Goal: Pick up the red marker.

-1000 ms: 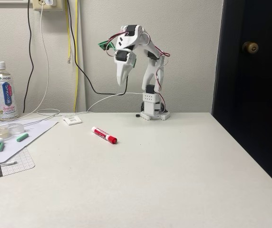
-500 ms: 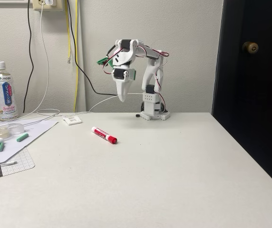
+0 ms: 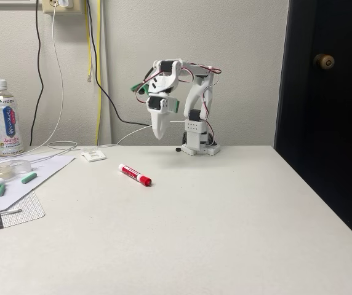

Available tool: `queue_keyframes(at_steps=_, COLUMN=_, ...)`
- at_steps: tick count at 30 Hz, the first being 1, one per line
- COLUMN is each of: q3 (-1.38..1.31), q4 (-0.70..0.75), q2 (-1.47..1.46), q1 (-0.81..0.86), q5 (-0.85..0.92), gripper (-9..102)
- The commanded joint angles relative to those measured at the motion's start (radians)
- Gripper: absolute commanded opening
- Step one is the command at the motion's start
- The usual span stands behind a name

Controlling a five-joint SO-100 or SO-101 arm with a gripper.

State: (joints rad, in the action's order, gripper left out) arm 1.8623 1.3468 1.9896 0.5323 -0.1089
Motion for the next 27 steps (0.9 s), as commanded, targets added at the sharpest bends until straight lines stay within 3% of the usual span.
queue_keyframes(at_steps=1, q3=-0.005, q4=-0.04, q2=0.008, q1=0.003, q5=-0.006, gripper=0)
queue_keyframes(at_steps=17, q3=-0.015, q4=-0.241, q2=-0.158, q1=0.055, q5=-0.011, gripper=0)
queue_keyframes(at_steps=27, q3=-0.003, q4=-0.293, q2=-0.236, q1=0.075, q5=-0.043, gripper=0)
